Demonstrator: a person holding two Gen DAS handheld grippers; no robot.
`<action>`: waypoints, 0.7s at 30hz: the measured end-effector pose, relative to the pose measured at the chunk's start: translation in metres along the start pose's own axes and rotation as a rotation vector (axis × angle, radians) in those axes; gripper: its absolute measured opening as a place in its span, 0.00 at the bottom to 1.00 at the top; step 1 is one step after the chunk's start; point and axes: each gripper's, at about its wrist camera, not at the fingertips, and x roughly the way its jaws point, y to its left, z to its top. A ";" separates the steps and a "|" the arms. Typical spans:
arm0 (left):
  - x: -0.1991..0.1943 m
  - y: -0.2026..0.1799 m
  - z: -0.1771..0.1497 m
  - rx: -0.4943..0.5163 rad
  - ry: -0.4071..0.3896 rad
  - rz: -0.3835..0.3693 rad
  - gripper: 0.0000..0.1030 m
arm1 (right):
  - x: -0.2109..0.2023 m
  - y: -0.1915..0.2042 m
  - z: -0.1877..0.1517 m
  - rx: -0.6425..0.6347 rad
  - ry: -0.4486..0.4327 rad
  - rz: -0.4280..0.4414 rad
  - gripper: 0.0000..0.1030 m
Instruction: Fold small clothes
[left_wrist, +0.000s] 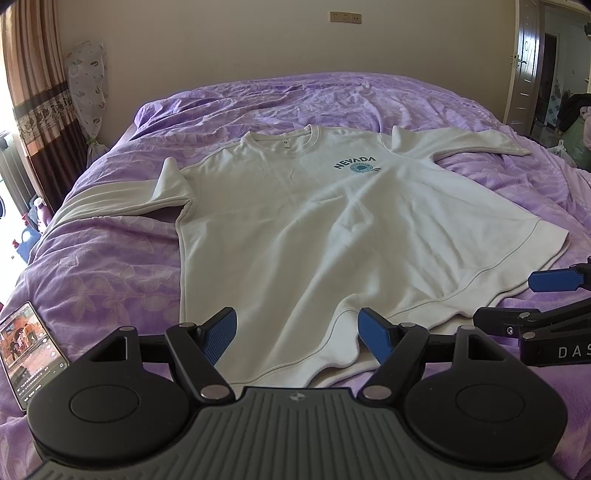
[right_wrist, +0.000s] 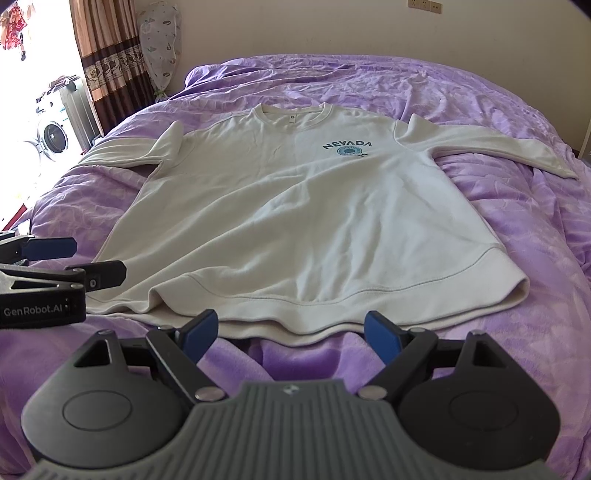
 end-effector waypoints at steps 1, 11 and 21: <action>0.000 0.000 0.000 -0.001 0.001 0.000 0.85 | 0.000 0.000 0.000 0.000 0.000 0.000 0.80; 0.002 0.005 -0.003 -0.002 0.004 0.000 0.85 | 0.002 -0.001 -0.002 0.009 0.006 0.004 0.80; 0.002 0.005 -0.003 -0.002 0.005 0.000 0.85 | 0.002 -0.002 -0.003 0.018 0.014 0.010 0.80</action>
